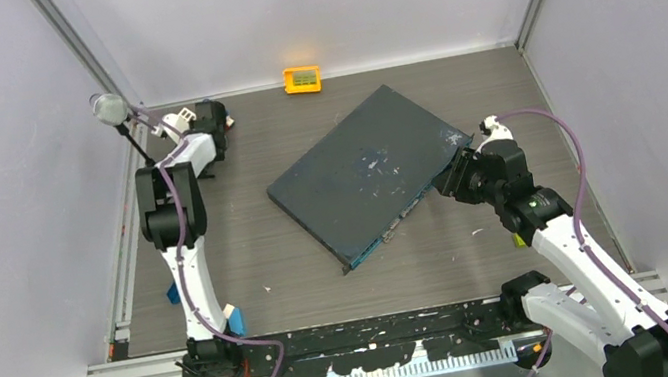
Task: Insert the plug into the switch port
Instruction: Pick up the plug from the corner of the board.
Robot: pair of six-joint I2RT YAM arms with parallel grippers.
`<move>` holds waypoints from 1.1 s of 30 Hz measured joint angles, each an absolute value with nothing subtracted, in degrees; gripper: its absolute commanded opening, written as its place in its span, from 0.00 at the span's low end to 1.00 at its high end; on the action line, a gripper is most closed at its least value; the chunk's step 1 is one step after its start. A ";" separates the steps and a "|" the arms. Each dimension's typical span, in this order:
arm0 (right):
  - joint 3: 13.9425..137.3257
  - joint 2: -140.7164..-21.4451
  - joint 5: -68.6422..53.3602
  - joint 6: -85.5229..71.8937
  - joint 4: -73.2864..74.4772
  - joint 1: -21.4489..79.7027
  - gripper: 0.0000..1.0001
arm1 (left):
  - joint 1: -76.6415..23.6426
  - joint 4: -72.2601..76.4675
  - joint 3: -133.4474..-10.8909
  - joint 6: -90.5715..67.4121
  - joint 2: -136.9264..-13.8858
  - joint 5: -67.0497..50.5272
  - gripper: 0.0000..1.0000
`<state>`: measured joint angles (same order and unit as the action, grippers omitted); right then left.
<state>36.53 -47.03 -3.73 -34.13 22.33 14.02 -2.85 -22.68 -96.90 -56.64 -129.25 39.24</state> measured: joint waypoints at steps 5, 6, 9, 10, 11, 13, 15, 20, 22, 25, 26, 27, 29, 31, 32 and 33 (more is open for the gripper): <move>36.53 -47.03 -4.14 -34.13 22.35 14.02 0.47 | -2.83 -19.38 -91.13 -56.47 -126.10 39.00 0.76; 36.53 -47.03 -4.19 -34.13 22.33 14.02 0.47 | -2.83 -19.25 -90.96 -56.40 -125.99 38.98 0.76; 36.53 -47.03 -4.23 -34.11 22.35 14.02 0.47 | -2.83 -19.16 -91.05 -56.36 -125.99 38.94 0.77; 36.53 -47.03 -4.23 -34.11 22.35 14.02 0.47 | -2.83 -19.18 -91.09 -56.38 -125.99 38.94 0.77; 36.53 -47.03 -4.25 -34.09 22.35 14.02 0.47 | -2.81 -19.18 -91.09 -56.36 -125.99 38.92 0.77; 36.53 -47.03 -4.29 -33.93 22.35 14.02 0.47 | -2.81 -18.72 -90.96 -56.01 -125.99 38.81 0.77; 36.51 -47.03 -4.38 -33.82 22.35 14.02 0.47 | -2.81 -16.58 -90.00 -54.72 -125.75 38.41 0.77; 36.51 -47.03 -4.47 -33.61 22.35 14.02 0.47 | -2.35 -6.87 -85.12 -51.03 -123.79 33.82 0.80; 36.51 -47.03 -4.62 -33.52 22.35 14.02 0.47 | -2.17 -3.75 -83.99 -50.39 -123.33 31.57 0.81; 36.45 -47.05 -4.67 -33.50 22.33 14.02 0.47 | -2.17 -1.08 -82.65 -50.26 -122.74 29.65 0.81; 36.40 -47.05 -4.69 -33.50 22.35 14.02 0.47 | -2.20 -0.51 -82.19 -50.28 -122.54 29.36 0.81; 36.34 -47.05 -4.69 -33.47 22.35 14.02 0.47 | -2.20 -0.12 -81.80 -50.33 -122.34 29.28 0.81; 36.29 -47.29 -4.80 -33.45 22.33 14.02 0.47 | -2.17 -0.01 -81.28 -50.61 -121.99 29.32 0.81; 36.18 -47.51 -4.93 -33.47 22.33 14.02 0.47 | -2.20 -0.95 -81.21 -51.18 -121.78 29.95 0.81; 36.12 -47.55 -5.04 -33.45 22.33 14.02 0.47 | -2.20 -1.54 -81.21 -51.72 -121.69 30.55 0.81; 36.05 -47.66 -5.08 -33.45 22.33 14.02 0.47 | -2.17 -2.15 -81.23 -52.18 -121.60 31.09 0.81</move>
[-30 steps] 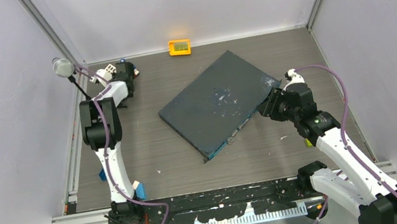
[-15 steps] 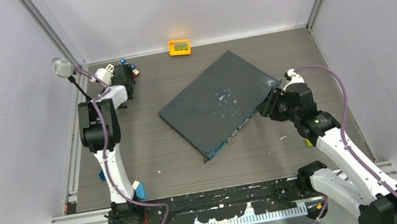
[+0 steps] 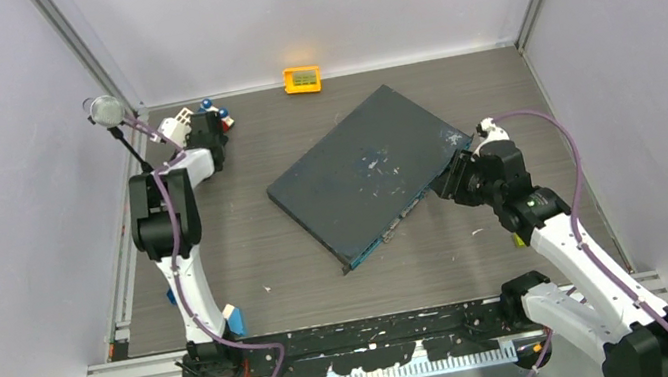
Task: Insert the plug into the switch port
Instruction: Pick up the plug from the corner of the board.
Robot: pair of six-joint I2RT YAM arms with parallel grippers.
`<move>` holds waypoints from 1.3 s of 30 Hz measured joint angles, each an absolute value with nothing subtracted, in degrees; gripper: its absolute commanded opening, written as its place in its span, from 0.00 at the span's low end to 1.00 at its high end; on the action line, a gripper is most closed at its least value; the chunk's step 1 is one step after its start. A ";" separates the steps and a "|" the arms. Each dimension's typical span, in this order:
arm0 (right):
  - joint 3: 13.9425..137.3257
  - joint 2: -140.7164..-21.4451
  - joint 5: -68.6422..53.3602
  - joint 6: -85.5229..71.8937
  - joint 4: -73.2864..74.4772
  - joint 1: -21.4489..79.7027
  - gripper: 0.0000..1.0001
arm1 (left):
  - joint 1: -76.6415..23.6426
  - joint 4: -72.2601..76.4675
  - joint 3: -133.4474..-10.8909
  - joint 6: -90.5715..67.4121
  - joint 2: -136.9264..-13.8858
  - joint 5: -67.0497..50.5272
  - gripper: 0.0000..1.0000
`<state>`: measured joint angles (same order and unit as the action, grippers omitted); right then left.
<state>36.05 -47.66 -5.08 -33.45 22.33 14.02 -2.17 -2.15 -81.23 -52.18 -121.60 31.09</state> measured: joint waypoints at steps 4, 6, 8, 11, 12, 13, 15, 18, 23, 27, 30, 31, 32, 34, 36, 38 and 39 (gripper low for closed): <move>35.86 -47.99 -5.28 -33.45 22.33 14.02 0.47 | -2.11 -4.80 -81.30 -54.24 -121.25 33.43 0.81; 35.75 -48.03 -5.30 -33.45 22.33 14.02 0.47 | -1.91 -5.52 -81.30 -55.24 -121.12 33.91 0.81; 35.73 -48.03 -5.32 -33.45 22.33 14.02 0.47 | -1.56 -5.89 -81.30 -55.90 -121.03 34.02 0.81; 35.73 -48.03 -5.43 -33.43 22.33 14.02 0.47 | -1.08 -6.09 -81.30 -56.80 -120.99 34.04 0.81; 35.73 -48.03 -5.48 -33.43 22.33 14.02 0.47 | -0.97 -6.15 -81.30 -56.97 -120.97 34.09 0.81; 35.70 -48.03 -5.52 -33.43 22.33 14.02 0.47 | -0.86 -6.22 -81.32 -57.12 -120.97 34.17 0.80; 35.70 -48.03 -5.54 -33.43 22.33 14.02 0.47 | -0.78 -6.48 -81.38 -57.58 -120.97 34.48 0.77; 35.70 -48.03 -5.56 -33.34 22.31 14.02 0.48 | -0.60 -7.97 -82.00 -58.19 -121.01 34.48 0.73; 35.66 -48.05 -5.67 -33.30 22.31 14.02 0.47 | 0.64 -10.46 -85.12 -58.46 -122.61 34.46 0.70; 35.66 -48.31 -5.69 -33.30 22.28 14.02 0.47 | 1.72 -11.60 -87.31 -58.57 -124.11 34.81 0.68; 35.66 -48.71 -5.69 -33.30 22.26 14.02 0.48 | 2.00 -12.43 -89.27 -58.57 -125.29 34.87 0.65; 35.66 -48.77 -5.69 -33.30 22.26 14.02 0.48 | 2.02 -12.86 -90.04 -58.54 -125.69 34.83 0.65; 35.66 -48.80 -5.69 -33.30 22.26 14.02 0.47 | 2.02 -13.21 -90.76 -58.52 -126.08 34.70 0.64; 35.64 -48.80 -5.69 -33.30 22.17 14.02 0.47 | 2.00 -13.96 -91.85 -58.48 -126.67 34.24 0.64; 35.64 -48.80 -5.69 -33.30 22.15 14.02 0.48 | 2.00 -15.11 -93.27 -58.26 -127.33 33.50 0.64; 35.64 -48.80 -5.69 -33.30 22.11 14.02 0.48 | 2.02 -16.60 -94.78 -58.15 -127.96 32.82 0.65; 35.64 -48.80 -5.72 -33.30 22.11 14.02 0.48 | 2.02 -17.72 -95.79 -58.11 -128.35 32.42 0.66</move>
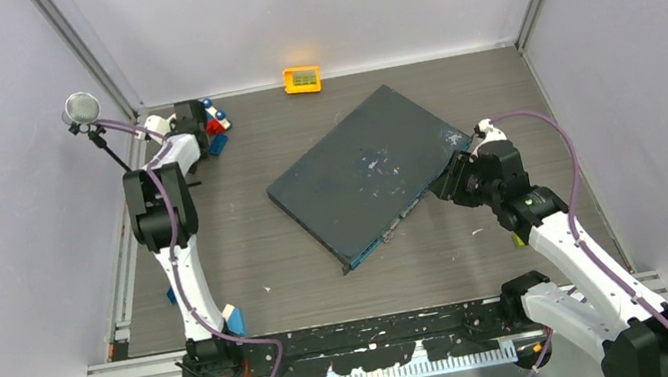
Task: Insert the plug into the switch port
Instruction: Pick up the plug from the corner of the board.
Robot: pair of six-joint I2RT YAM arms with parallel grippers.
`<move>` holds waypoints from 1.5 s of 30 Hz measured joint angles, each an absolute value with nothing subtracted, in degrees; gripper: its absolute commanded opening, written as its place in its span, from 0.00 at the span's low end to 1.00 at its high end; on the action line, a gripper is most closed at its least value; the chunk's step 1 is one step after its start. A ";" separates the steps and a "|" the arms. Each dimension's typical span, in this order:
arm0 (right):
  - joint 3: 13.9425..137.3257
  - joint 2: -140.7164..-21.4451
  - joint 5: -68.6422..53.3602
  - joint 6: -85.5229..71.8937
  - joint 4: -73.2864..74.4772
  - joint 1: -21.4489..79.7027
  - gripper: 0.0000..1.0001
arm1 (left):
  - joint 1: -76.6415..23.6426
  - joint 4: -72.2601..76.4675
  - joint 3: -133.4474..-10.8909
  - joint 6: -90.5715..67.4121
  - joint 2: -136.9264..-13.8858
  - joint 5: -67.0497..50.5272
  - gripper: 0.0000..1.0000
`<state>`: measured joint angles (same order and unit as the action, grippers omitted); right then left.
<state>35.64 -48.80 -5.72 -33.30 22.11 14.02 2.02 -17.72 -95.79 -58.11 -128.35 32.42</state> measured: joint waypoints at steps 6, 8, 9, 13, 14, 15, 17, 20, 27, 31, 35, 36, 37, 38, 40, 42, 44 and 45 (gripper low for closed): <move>35.64 -48.80 -5.74 -33.30 22.09 14.02 0.48 | 2.00 -21.85 -97.41 -58.43 -128.62 31.77 0.67; 35.64 -48.80 -5.82 -33.30 22.09 14.02 0.48 | 2.02 -24.18 -98.32 -58.61 -128.68 31.68 0.66; 35.64 -48.80 -5.91 -33.30 22.09 14.02 0.48 | 2.02 -25.93 -99.20 -58.65 -128.95 31.55 0.66; 35.64 -48.77 -6.13 -33.30 22.09 14.02 0.48 | 2.02 -33.17 -106.50 -58.65 -132.55 31.20 0.62; 35.64 -48.77 -6.13 -33.30 22.11 14.02 0.48 | 2.00 -34.76 -108.81 -58.52 -133.78 31.20 0.59; 35.64 -48.75 -6.13 -33.30 22.09 14.02 0.48 | 2.02 -36.16 -110.85 -58.35 -134.85 31.18 0.55; 35.64 -48.75 -6.15 -33.30 22.11 14.02 0.48 | 2.02 -37.85 -113.25 -58.08 -136.25 31.20 0.48; 35.64 -48.73 -6.13 -33.30 22.11 14.02 0.48 | 2.02 -39.33 -114.50 -57.78 -136.92 31.31 0.39; 35.64 -48.25 -6.13 -33.30 22.13 14.02 0.48 | 2.02 -40.10 -114.34 -56.69 -136.92 31.18 0.12; 35.64 -48.23 -6.13 -33.30 22.15 14.02 0.48 | 2.02 -38.70 -112.36 -56.53 -135.79 30.94 0.02; 35.64 -48.01 -6.13 -33.30 22.44 14.02 0.48 | 2.02 -37.08 -108.68 -56.53 -133.43 30.04 0.00; 35.66 -47.81 -6.13 -33.30 22.46 14.02 0.48 | 2.00 -36.99 -107.79 -56.49 -132.79 29.69 0.00; 35.66 -47.55 -6.13 -33.30 22.48 14.02 0.48 | 1.98 -36.99 -107.13 -56.40 -132.20 29.43 0.00; 35.66 -47.29 -6.15 -33.30 22.55 14.02 0.48 | 1.78 -36.67 -105.95 -56.18 -131.22 29.02 0.00; 35.73 -46.85 -6.33 -33.34 22.81 14.02 0.48 | 1.30 -35.68 -103.74 -55.18 -128.97 28.42 0.00; 35.92 -46.50 -6.57 -33.39 23.31 14.02 0.48 | 0.45 -34.72 -101.65 -53.76 -125.99 28.10 0.00; 36.21 -45.95 -6.76 -33.54 24.10 14.02 0.48 | -1.56 -32.97 -99.22 -51.88 -121.78 27.97 0.00; 36.32 -45.74 -6.79 -33.54 24.36 14.02 0.48 | -3.01 -31.94 -97.73 -50.87 -119.26 28.01 0.00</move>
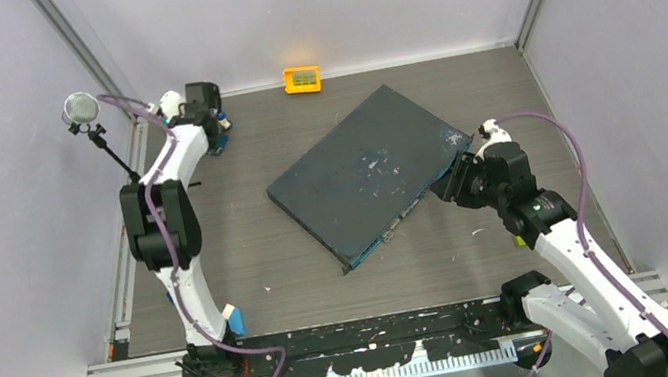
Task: Insert the plug into the switch port
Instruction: Pick up the plug from the corner of the board.
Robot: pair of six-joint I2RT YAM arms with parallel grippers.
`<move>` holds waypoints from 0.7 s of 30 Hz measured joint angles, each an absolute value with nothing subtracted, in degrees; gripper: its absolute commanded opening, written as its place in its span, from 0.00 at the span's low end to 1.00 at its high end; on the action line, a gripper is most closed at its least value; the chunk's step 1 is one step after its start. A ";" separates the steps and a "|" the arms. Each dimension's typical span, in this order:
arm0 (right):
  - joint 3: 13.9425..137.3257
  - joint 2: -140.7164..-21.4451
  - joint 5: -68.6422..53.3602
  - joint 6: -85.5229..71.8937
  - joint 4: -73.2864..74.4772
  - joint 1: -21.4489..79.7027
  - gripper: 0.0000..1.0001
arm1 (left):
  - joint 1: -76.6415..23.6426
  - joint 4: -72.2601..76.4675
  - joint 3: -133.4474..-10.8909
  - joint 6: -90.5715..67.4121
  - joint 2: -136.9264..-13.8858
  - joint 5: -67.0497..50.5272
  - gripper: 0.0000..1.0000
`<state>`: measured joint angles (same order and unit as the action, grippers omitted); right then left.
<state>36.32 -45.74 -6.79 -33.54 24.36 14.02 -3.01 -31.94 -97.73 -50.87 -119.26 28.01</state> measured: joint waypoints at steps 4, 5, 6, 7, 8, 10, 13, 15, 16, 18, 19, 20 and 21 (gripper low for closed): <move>37.43 -43.62 -6.72 -33.56 26.44 14.02 0.50 | -11.57 -26.72 -88.18 -47.35 -106.37 27.68 0.00; 37.78 -43.00 -6.70 -33.56 26.89 14.02 0.51 | -14.37 -25.47 -85.17 -46.39 -102.45 27.24 0.00; 38.22 -42.37 -6.68 -33.58 27.49 14.02 0.51 | -17.63 -24.23 -82.00 -45.41 -98.24 26.59 0.00; 38.63 -41.63 -6.57 -33.58 27.97 14.02 0.51 | -20.14 -23.31 -79.53 -44.38 -94.94 25.74 0.00; 39.07 -40.80 -6.46 -33.58 28.58 14.02 0.52 | -23.09 -21.63 -76.34 -42.89 -91.15 24.51 0.00; 39.57 -38.79 -6.00 -33.58 29.26 14.02 0.52 | -27.75 -19.59 -71.31 -40.05 -85.10 21.63 0.00; 39.72 -35.62 -5.21 -33.50 30.06 14.02 0.54 | -34.09 -16.53 -65.43 -35.16 -78.39 13.06 0.00; 39.75 -33.80 -4.84 -33.30 30.83 14.02 0.55 | -36.67 -14.59 -62.76 -32.53 -76.12 7.31 0.00; 39.75 -32.71 -4.73 -33.19 31.27 14.02 0.56 | -38.39 -13.67 -61.06 -30.83 -74.74 3.90 0.00; 39.75 -31.05 -4.62 -33.04 31.77 14.02 0.57 | -41.21 -12.95 -58.85 -28.12 -72.62 -0.38 0.00; 39.75 -30.06 -4.73 -32.93 31.81 14.02 0.57 | -42.98 -12.91 -58.00 -26.61 -71.48 -2.11 0.00; 39.75 -28.93 -5.13 -32.77 31.75 14.02 0.58 | -44.42 -12.88 -57.45 -25.50 -70.50 -3.42 0.00; 39.75 -28.01 -5.50 -32.62 31.70 14.02 0.59 | -46.11 -12.78 -56.97 -24.18 -69.34 -4.89 0.00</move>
